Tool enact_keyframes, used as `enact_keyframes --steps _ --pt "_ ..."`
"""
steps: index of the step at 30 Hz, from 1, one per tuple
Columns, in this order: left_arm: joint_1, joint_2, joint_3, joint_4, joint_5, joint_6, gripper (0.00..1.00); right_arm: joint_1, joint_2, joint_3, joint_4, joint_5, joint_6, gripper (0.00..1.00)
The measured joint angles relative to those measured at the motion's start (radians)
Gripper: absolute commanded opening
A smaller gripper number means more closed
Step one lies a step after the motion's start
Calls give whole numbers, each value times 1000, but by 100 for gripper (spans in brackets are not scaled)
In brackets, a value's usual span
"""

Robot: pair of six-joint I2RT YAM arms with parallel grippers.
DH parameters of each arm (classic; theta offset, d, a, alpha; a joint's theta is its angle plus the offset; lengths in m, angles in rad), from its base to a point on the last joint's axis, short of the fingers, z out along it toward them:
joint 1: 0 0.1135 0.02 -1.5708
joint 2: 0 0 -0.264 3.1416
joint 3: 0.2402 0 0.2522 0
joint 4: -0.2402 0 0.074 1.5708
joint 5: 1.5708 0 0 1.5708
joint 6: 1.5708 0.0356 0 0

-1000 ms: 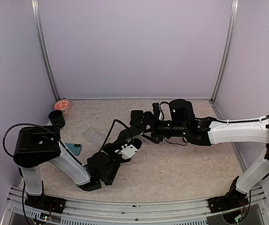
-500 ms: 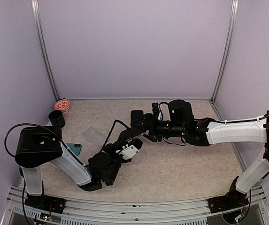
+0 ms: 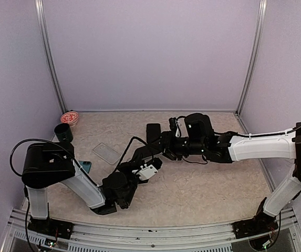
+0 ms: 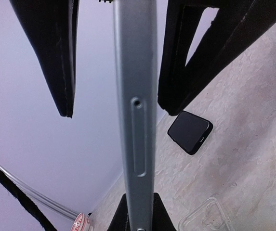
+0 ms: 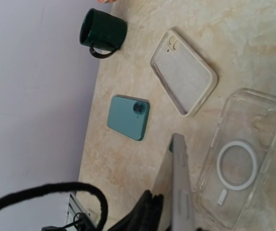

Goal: Put the phone into the phone case
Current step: Pass from the left arm to the right

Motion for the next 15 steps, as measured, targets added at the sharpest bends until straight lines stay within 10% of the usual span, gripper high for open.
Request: enact_keyframes --steps 15 --pt "-10 27 6 28 -19 61 0 0 24 16 -37 6 -21 24"
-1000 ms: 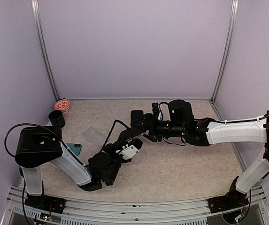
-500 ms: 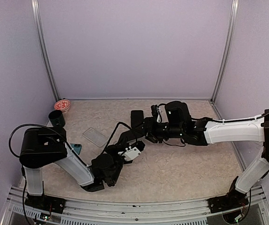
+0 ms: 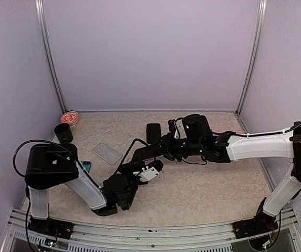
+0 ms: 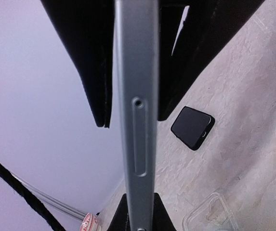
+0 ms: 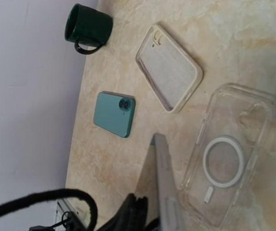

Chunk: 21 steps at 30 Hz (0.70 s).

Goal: Put the phone into the phone case
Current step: Pass from the left arm to the right

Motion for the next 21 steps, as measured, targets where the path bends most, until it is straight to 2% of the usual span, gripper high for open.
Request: enact_keyframes --steps 4,9,12,15,19,21 --pt "-1 21 3 27 -11 36 0 0 9 0 -7 1 3 20" --pt "-2 37 5 56 -22 75 12 0 15 1 -11 0 22 15" --pt "-5 41 5 70 -28 89 24 0 15 1 -11 0 20 13" --pt "-5 42 5 79 -29 88 30 0 15 1 -12 0 9 11" --pt "-5 42 5 82 -28 87 47 0 15 1 -12 3 1 8" --pt "-5 42 5 85 -29 84 53 0 15 1 -14 8 -2 4"
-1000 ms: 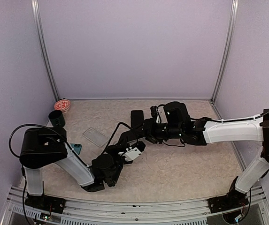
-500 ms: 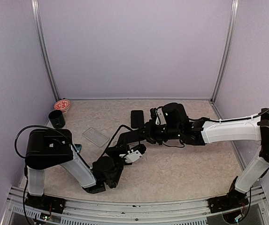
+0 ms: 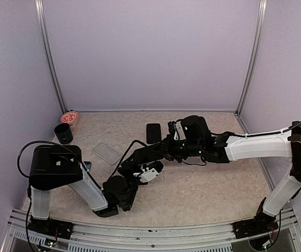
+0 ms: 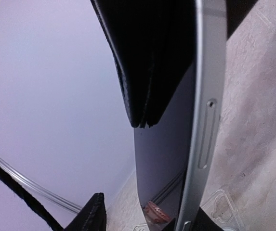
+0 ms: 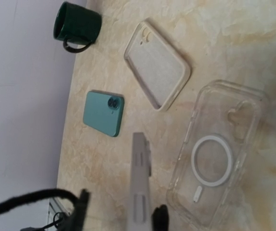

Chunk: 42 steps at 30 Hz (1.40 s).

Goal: Put the phone into the phone case
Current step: Pass from the left arm to the right

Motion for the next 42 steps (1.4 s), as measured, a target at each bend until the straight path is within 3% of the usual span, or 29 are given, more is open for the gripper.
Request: enact_keyframes --steps 5,15,21,37,42 --pt "0 0 0 0 0 -14 74 -12 -1 0 -6 11 -8 0" --pt "0 -26 -24 -25 1 -135 99 -97 -91 -26 0 37 -33 0" --pt "10 -142 -35 -191 21 -325 99 -129 -199 -40 -1 117 -90 0" --pt "125 -531 22 -1028 217 -1156 99 -135 -334 -179 -60 268 -183 0" --pt "153 -589 48 -1231 311 -1369 99 -138 -376 -183 -62 307 -200 0"
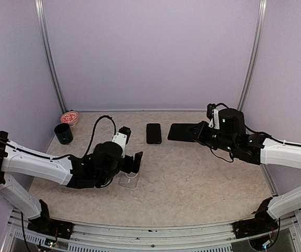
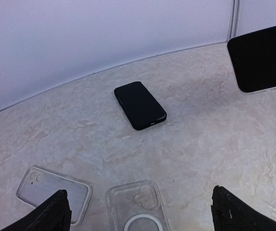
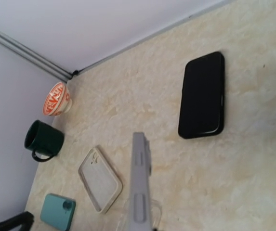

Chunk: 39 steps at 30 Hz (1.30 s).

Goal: Put the phone into the phone case
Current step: Pass from the left arm to the right, then move the phone case to the center of the board.

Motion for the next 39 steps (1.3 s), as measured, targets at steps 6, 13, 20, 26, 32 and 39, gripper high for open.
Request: enact_keyframes --steps 6,13,20,26,32,39 --pt "86 -7 -3 -126 177 -203 99 0 -2 0 -13 12 -14 0" --pt "167 -7 -19 -194 336 -356 99 0 -3 0 -19 14 -24 0" --pt "256 -7 -68 -197 499 -449 99 0 -3 0 -19 16 -29 0" --pt "288 15 -83 -189 626 -489 99 0 -3 0 -20 16 -34 0" --pt "289 29 -85 -200 726 -510 99 0 -3 0 -37 21 -40 0" --pt "282 28 -130 -217 762 -536 99 0 -13 0 -35 33 -40 0"
